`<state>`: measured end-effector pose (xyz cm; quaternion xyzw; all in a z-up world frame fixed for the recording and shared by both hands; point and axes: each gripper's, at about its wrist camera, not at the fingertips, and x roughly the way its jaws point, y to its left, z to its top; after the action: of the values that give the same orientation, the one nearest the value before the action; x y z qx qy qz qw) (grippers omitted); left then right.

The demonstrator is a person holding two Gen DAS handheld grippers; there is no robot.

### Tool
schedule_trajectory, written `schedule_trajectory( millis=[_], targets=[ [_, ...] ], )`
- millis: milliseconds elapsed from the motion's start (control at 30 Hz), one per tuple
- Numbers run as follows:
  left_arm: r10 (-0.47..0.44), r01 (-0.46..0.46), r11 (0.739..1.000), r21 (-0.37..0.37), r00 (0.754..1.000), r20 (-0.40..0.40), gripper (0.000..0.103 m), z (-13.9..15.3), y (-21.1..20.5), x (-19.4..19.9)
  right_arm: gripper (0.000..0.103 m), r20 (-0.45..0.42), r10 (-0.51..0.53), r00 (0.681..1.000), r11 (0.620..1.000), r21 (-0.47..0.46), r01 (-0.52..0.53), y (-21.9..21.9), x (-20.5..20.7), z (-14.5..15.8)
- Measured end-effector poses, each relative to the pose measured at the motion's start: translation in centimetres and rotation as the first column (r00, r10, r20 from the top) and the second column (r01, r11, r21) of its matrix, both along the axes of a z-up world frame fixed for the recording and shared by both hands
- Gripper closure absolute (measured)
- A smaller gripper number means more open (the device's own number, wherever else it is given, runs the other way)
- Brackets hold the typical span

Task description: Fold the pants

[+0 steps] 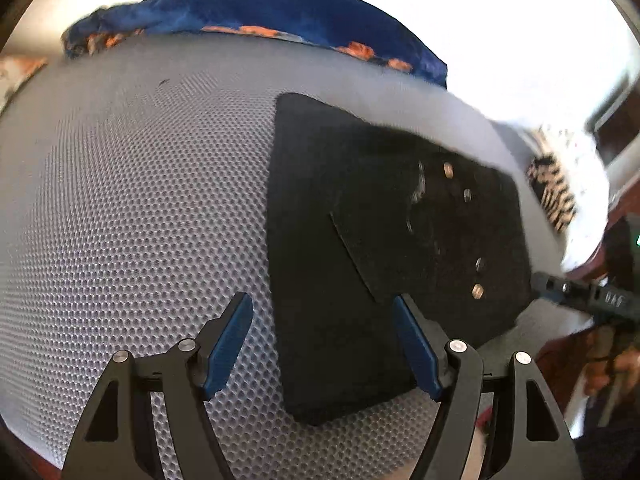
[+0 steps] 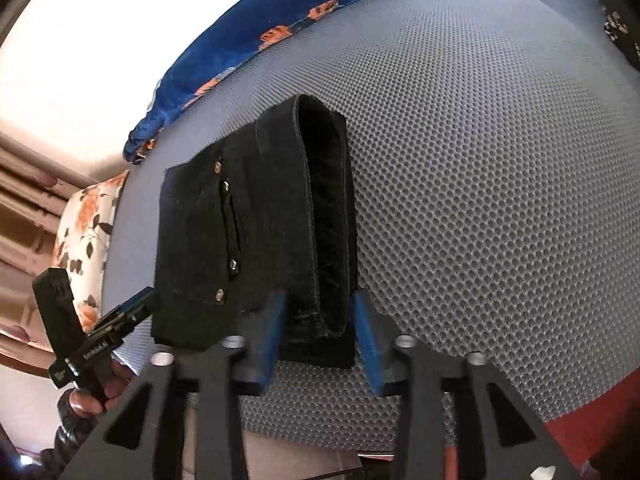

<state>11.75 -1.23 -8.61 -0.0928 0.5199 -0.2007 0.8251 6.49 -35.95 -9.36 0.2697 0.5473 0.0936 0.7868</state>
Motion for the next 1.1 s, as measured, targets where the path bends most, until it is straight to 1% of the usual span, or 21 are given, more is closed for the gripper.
schedule_trajectory(
  millis=[33, 67, 167, 233, 367, 500, 567, 633, 700, 733, 867, 900, 1000, 1100],
  targets=[
    [0.017, -0.018, 0.999, -0.031, 1.0, -0.02, 0.03, -0.1, 0.6, 0.5, 0.048, 0.011, 0.001, 1.0, 1.0, 0.011, -0.001, -0.3, 0.2, 0.2],
    [0.029, -0.032, 0.998, -0.057, 0.999, -0.044, 0.03, -0.3, 1.2, 1.0, 0.043, 0.018, 0.004, 1.0, 1.0, 0.021, -0.005, -0.4, 0.3, 0.3],
    [0.047, -0.057, 0.994, -0.098, 0.994, -0.099, 0.03, -0.8, 1.9, 2.2, 0.043, 0.036, 0.034, 0.999, 0.997, 0.074, -0.037, -0.8, 1.2, 0.3],
    [0.05, -0.064, 0.991, -0.115, 0.992, -0.119, 0.03, -1.1, 2.1, 2.9, 0.043, 0.031, 0.043, 0.999, 0.994, 0.095, -0.046, -1.0, 2.0, -0.1],
    [0.047, -0.078, 0.982, -0.175, 0.983, -0.176, 0.03, -1.9, 2.2, 4.1, 0.041, 0.02, 0.051, 0.999, 0.983, 0.177, -0.054, -1.6, 3.4, -1.5],
    [0.052, -0.095, 0.976, -0.195, 0.975, -0.216, 0.03, -2.7, 2.1, 5.2, 0.042, -0.002, 0.064, 0.998, 0.978, 0.201, -0.062, -2.0, 4.2, -3.0],
    [0.041, -0.088, 0.973, -0.215, 0.976, -0.213, 0.03, -2.8, 2.0, 5.7, 0.042, -0.008, 0.067, 0.998, 0.975, 0.214, -0.064, -2.1, 4.5, -3.7],
    [0.025, -0.073, 0.973, -0.218, 0.976, -0.216, 0.031, -2.9, 1.5, 6.3, 0.042, -0.004, 0.086, 0.996, 0.964, 0.253, -0.082, -2.1, 4.9, -4.4],
    [0.01, -0.06, 0.972, -0.229, 0.977, -0.213, 0.031, -3.0, 1.0, 6.9, 0.045, 0.005, 0.105, 0.995, 0.949, 0.298, -0.101, -2.0, 5.5, -4.9],
    [0.004, -0.055, 0.971, -0.234, 0.977, -0.214, 0.031, -3.1, 0.7, 7.2, 0.049, 0.002, 0.11, 0.994, 0.943, 0.315, -0.105, -1.9, 5.8, -5.2],
    [-0.039, -0.015, 0.965, -0.26, 0.979, -0.202, 0.031, -3.3, -0.6, 8.5, 0.05, 0.013, 0.148, 0.989, 0.929, 0.342, -0.144, -1.7, 6.6, -5.6],
    [-0.065, 0.01, 0.964, -0.266, 0.978, -0.2, 0.031, -3.4, -1.3, 8.9, 0.05, 0.019, 0.162, 0.987, 0.923, 0.351, -0.158, -1.6, 6.9, -5.7],
    [-0.106, 0.062, 0.969, -0.24, 0.978, -0.177, 0.031, -3.2, -2.9, 9.6, 0.05, 0.029, 0.177, 0.984, 0.909, 0.379, -0.175, -1.2, 8.0, -5.9],
    [-0.112, 0.082, 0.978, -0.193, 0.983, -0.148, 0.031, -2.9, -3.7, 9.5, 0.052, 0.04, 0.188, 0.981, 0.901, 0.391, -0.188, -0.5, 9.2, -6.0]
  ],
)
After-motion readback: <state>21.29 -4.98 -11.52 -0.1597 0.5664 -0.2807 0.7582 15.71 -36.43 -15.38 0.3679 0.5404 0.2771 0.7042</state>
